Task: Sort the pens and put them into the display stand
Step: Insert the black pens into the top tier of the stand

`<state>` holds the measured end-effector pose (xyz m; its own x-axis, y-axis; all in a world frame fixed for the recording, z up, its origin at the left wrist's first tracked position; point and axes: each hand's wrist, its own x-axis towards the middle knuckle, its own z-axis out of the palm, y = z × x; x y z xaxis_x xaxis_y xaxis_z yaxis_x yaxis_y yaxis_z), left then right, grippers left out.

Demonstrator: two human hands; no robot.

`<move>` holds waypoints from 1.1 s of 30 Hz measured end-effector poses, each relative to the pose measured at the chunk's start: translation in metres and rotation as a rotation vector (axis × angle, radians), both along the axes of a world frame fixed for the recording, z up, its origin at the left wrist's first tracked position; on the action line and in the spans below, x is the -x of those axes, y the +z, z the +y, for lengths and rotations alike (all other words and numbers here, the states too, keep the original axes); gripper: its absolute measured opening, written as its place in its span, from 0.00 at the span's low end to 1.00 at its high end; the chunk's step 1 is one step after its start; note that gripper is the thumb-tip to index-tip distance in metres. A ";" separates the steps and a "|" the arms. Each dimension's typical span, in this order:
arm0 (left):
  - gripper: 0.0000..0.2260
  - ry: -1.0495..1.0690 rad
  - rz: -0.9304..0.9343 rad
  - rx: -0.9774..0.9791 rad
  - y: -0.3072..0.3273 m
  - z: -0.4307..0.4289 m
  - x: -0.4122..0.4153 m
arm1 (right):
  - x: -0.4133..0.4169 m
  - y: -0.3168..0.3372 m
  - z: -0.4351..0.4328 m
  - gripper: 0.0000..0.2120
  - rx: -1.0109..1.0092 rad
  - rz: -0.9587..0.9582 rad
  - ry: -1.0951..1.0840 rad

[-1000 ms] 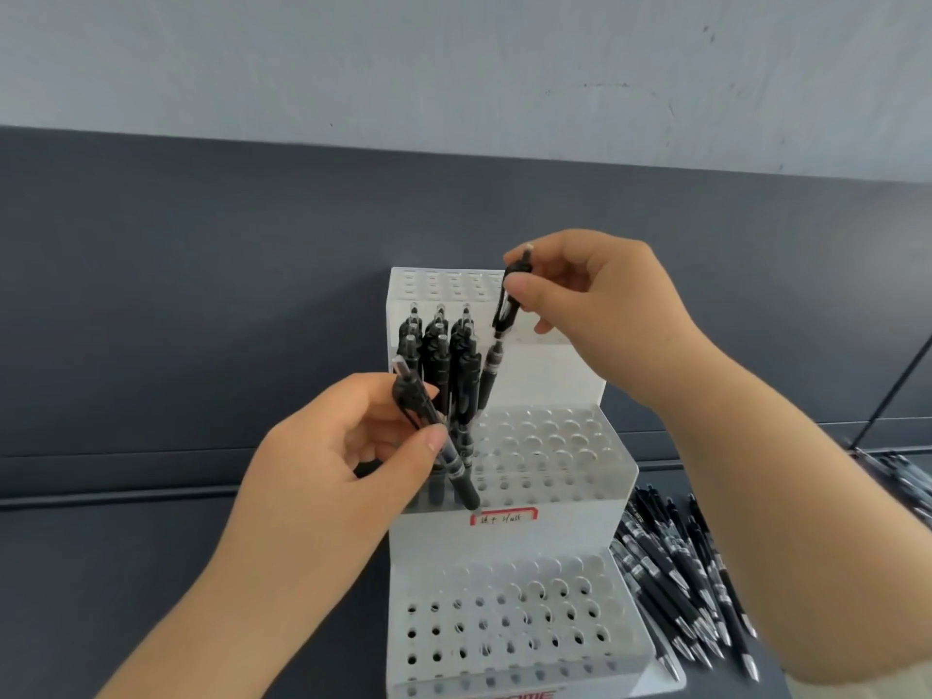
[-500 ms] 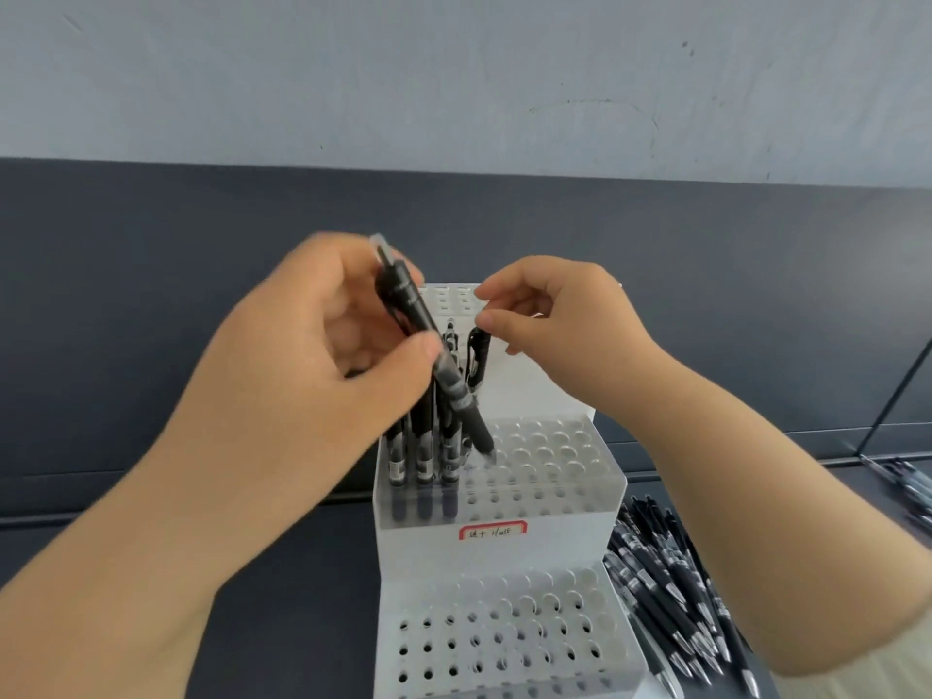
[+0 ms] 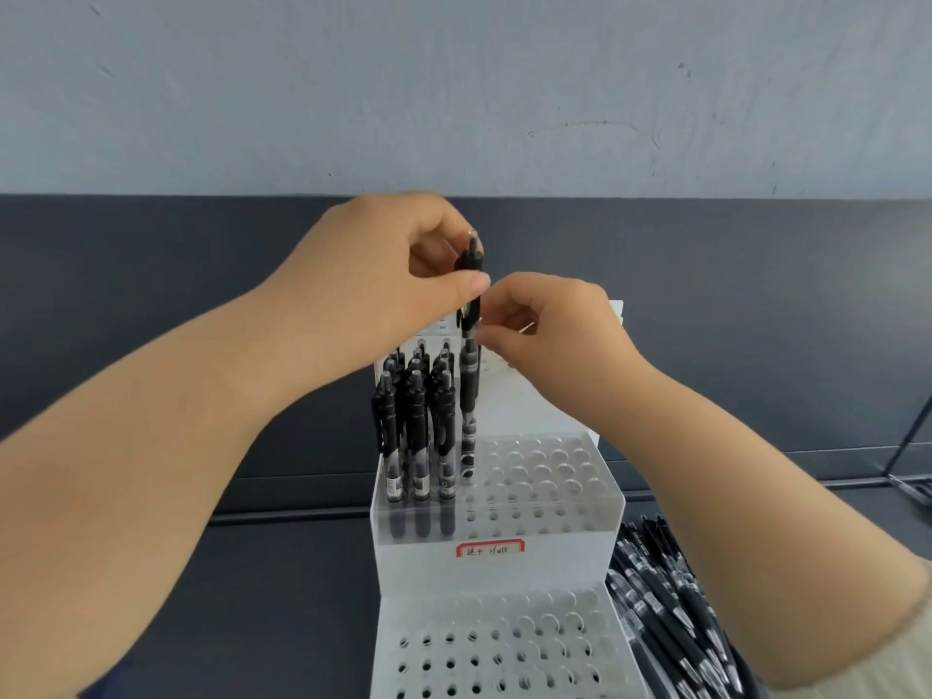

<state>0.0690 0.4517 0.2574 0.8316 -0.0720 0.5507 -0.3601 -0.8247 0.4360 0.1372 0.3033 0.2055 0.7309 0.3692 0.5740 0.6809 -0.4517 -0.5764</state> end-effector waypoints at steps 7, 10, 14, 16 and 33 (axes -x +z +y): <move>0.06 -0.001 0.025 -0.090 -0.003 0.002 -0.007 | 0.003 0.000 -0.003 0.08 0.000 0.005 0.008; 0.06 0.008 0.033 -0.130 -0.006 0.004 -0.011 | 0.004 -0.001 -0.007 0.05 -0.034 0.034 0.016; 0.08 0.006 0.055 -0.169 -0.007 0.006 -0.016 | 0.004 -0.003 -0.012 0.04 -0.059 0.066 0.001; 0.07 0.006 0.071 -0.172 -0.008 0.007 -0.018 | 0.004 -0.004 -0.014 0.04 -0.062 0.066 -0.011; 0.06 0.056 -0.051 -0.373 -0.018 -0.022 -0.001 | 0.012 -0.019 -0.038 0.05 -0.057 0.089 -0.065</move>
<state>0.0696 0.4294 0.2393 0.8120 -0.2304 0.5363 -0.3232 -0.9426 0.0844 0.1252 0.2650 0.1866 0.8013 0.2883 0.5242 0.5961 -0.4582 -0.6593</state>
